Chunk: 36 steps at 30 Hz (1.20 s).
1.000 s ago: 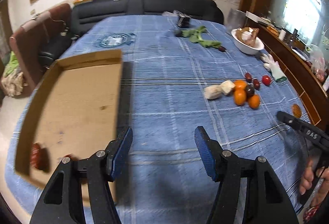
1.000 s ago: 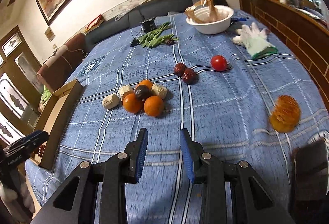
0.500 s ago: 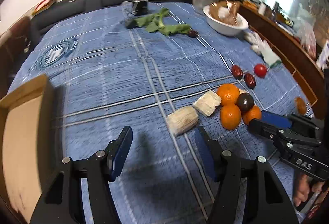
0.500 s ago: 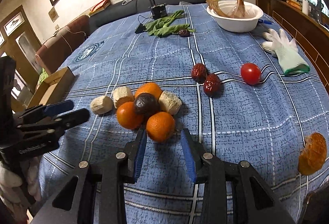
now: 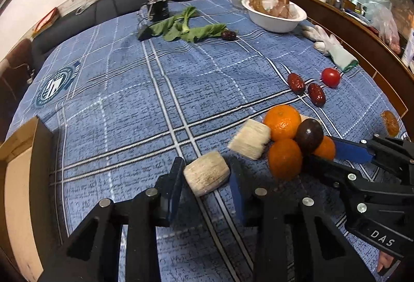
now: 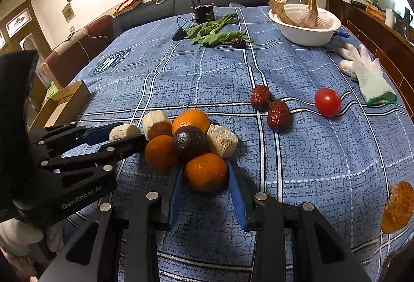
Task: Organize fruits
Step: 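Grasp a white cube with the left tool while the right tool grasps an orange, then carry the white cube and orange into the tray and open both tools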
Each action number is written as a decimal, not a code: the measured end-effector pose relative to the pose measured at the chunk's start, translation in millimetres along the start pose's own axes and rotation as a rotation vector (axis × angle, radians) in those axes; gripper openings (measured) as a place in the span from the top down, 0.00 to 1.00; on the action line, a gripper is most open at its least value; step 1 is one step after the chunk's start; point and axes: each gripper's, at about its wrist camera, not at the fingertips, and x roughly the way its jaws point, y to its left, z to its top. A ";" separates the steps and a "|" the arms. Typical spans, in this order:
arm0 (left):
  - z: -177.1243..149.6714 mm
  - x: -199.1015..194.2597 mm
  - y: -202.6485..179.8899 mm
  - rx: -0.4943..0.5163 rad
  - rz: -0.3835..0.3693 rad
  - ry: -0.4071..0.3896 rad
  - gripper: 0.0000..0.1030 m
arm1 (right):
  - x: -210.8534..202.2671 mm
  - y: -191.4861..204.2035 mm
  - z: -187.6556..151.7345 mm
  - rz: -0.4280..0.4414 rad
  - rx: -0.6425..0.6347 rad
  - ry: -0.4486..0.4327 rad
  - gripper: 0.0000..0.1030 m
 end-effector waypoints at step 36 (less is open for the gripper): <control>-133.8 -157.6 226.9 -0.511 0.291 -0.061 0.67 | -36.6 218.2 -9.2 0.346 -0.248 0.007 0.68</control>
